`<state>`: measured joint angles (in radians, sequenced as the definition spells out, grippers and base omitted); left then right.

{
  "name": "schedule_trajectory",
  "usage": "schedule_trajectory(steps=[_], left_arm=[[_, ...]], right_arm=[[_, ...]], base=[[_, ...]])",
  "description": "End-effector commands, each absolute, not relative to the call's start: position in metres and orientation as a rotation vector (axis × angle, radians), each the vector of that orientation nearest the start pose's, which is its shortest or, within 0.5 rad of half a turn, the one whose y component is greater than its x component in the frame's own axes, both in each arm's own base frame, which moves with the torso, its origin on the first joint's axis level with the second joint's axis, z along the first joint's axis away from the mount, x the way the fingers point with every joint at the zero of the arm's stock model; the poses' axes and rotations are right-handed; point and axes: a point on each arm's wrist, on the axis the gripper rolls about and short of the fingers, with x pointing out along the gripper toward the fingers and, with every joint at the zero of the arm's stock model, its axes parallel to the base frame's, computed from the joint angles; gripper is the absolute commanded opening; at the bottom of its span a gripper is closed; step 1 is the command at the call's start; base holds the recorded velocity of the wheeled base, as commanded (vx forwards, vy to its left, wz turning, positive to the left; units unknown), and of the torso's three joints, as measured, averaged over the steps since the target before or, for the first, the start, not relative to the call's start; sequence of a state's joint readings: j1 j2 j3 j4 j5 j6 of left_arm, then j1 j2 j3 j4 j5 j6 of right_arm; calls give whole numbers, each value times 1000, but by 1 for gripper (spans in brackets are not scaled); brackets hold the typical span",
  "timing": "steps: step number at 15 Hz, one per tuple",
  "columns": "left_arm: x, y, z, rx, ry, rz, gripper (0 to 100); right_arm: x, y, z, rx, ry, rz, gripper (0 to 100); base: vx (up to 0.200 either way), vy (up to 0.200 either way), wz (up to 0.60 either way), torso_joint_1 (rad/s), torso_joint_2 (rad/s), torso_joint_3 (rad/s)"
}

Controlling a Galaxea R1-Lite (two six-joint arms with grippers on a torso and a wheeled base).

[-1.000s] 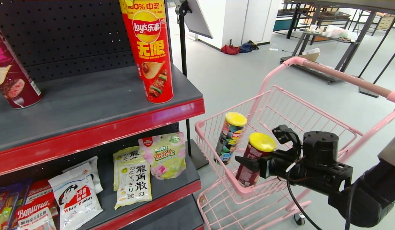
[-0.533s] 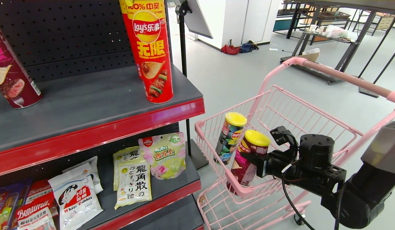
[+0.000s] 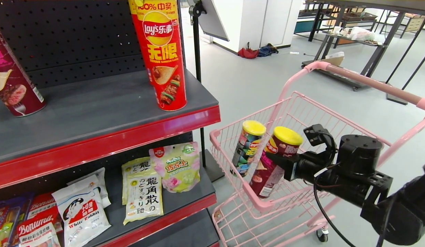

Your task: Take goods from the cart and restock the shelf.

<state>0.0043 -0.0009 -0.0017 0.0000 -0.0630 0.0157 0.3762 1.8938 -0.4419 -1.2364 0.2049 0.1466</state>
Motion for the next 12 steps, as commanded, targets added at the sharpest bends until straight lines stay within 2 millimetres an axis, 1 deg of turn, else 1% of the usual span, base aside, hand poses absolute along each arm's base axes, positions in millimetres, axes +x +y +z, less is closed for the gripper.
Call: schedule_trajectory(steps=[1, 2, 3, 4, 5, 6, 7, 8, 9, 10, 12], left_arm=[[-23, -2, 76, 17, -2, -58, 100], [-23, -2, 76, 17, -2, -58, 100], [-23, -2, 76, 17, -2, -58, 100], [-23, -2, 76, 15, -2, -58, 100], [-23, -2, 76, 15, -2, -58, 100], [-23, -2, 76, 17, -2, -58, 100], [-23, -2, 76, 15, -2, -58, 100], [-23, -2, 76, 15, -2, -58, 100], [-23, -2, 76, 17, -2, -58, 100], [-23, -2, 76, 15, -2, -58, 100], [-23, -2, 76, 17, -2, -58, 100]], right_arm=[[257, 102, 173, 127, 69, 563, 0], [256, 100, 190, 126, 46, 557, 0], [252, 93, 217, 97, 13, 540, 0], [245, 85, 240, 53, -22, 519, 0], [237, 74, 261, 17, -47, 488, 0], [226, 64, 276, -6, -54, 449, 0], [212, 53, 292, -16, -57, 381, 0], [205, 49, 297, -18, -53, 351, 0], [187, 38, 304, -19, -38, 266, 0], [156, 25, 297, -19, 34, 197, 0], [118, 4, 275, -22, 122, 75, 0]], base=[[0, 0, 0, 0, 0, 0], [0, 0, 0, 0, 0, 0], [0, 0, 0, 0, 0, 0], [0, 0, 0, 0, 0, 0], [0, 0, 0, 0, 0, 0], [0, 0, 0, 0, 0, 0], [0, 0, 0, 0, 0, 0], [0, 0, 0, 0, 0, 0], [0, 0, 0, 0, 0, 0], [0, 0, 0, 0, 0, 0], [0, 0, 0, 0, 0, 0]])
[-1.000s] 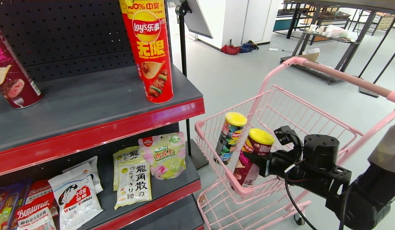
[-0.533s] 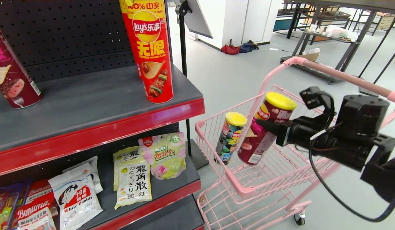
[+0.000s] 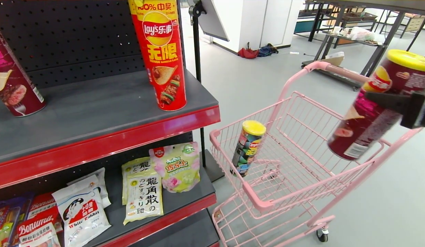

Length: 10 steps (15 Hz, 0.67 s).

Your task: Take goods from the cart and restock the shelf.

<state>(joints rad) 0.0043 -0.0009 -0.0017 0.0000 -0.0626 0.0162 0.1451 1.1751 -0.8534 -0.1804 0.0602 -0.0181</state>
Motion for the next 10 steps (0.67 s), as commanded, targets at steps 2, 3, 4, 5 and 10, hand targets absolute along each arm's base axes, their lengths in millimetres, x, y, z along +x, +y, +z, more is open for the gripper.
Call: schedule_trajectory(steps=[2, 3, 4, 5, 10], left_arm=[[-23, -1, 76, 15, -2, -60, 100], [-23, -2, 76, 15, -2, -58, 100], [-23, -2, 76, 15, -2, -58, 100], [-23, -2, 76, 15, -2, -58, 100], [-23, -2, 76, 17, -2, -58, 100]], right_arm=[[85, 1, 251, -31, 189, 45, 0], [75, 0, 241, -41, 209, 35, 0], [68, 0, 235, -62, 208, 33, 0], [62, 0, 230, -67, 203, 32, 0], [52, 0, 223, -70, 189, 29, 0]], base=[[0, 0, 0, 0, 0, 0], [0, 0, 0, 0, 0, 0], [0, 0, 0, 0, 0, 0], [0, 0, 0, 0, 0, 0], [0, 0, 0, 33, -118, -82]])
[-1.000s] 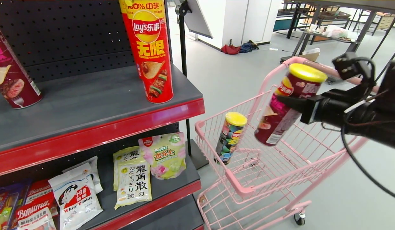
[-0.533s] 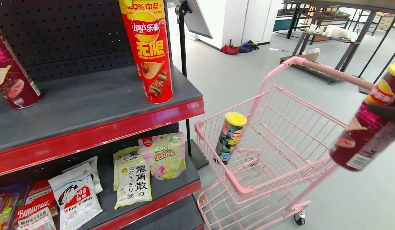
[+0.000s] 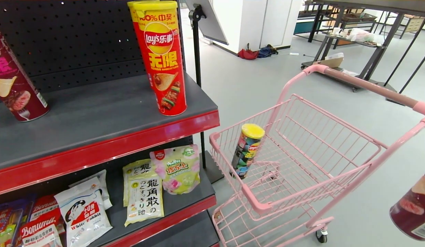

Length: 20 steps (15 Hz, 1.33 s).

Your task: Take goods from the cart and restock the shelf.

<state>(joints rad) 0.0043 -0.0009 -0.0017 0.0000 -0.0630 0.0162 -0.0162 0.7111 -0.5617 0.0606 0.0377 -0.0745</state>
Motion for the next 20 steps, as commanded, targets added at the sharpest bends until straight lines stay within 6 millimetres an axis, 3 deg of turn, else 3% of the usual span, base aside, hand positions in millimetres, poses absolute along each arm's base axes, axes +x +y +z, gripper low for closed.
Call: schedule_trajectory(steps=[1, 16, 20], left_arm=[[-23, -2, 76, 17, -2, -58, 100], [-23, -2, 76, 15, -2, -58, 100], [-23, -2, 76, 15, -2, -58, 100]], right_arm=[[52, 0, 223, -70, 189, 29, 0], [64, 0, 215, -73, 258, 44, 0], [64, 0, 210, -84, 268, 40, 0]], base=[[0, 0, 0, 115, -432, -290], [0, 0, 0, 187, -511, -323], [0, 0, 600, 21, -50, -32]])
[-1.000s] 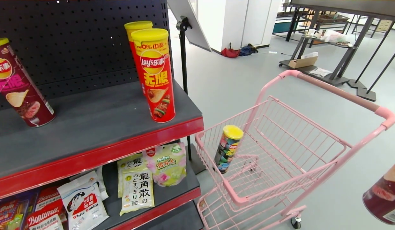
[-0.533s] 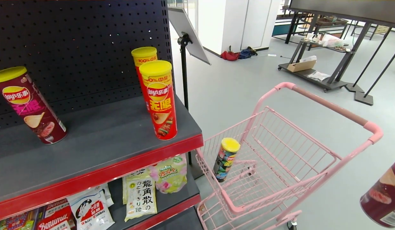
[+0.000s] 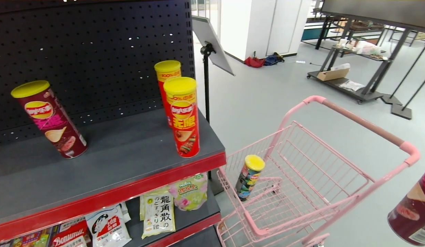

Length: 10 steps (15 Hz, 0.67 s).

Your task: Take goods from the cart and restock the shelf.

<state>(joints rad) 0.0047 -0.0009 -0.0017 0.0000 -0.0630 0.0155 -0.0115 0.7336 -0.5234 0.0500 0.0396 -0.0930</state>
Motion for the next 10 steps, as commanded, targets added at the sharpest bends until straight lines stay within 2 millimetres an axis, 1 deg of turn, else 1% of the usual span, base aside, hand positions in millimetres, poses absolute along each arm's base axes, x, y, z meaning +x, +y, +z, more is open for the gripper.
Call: schedule_trajectory(steps=[1, 6, 7, 8, 10], left_arm=[[-23, -2, 76, 15, -2, -58, 100], [-23, -2, 76, 15, -2, -58, 100], [-23, -2, 76, 15, -2, -58, 100], [-23, -2, 76, 15, -2, -58, 100], [-23, -2, 76, 17, -2, -58, 100]], right_arm=[[63, 0, 209, -84, 268, 43, 0], [62, 0, 208, -84, 273, 43, 0], [62, 0, 205, -87, 276, 36, 0], [60, 0, 204, -89, 270, 33, 0], [41, -1, 198, -69, 217, 15, 0]], base=[[0, 0, 600, 12, 2, -2], [0, 0, 600, 7, 3, 1], [0, 0, 600, 7, 2, -2], [0, 0, 0, 0, 0, 0], [0, 0, 0, 0, 0, 0]])
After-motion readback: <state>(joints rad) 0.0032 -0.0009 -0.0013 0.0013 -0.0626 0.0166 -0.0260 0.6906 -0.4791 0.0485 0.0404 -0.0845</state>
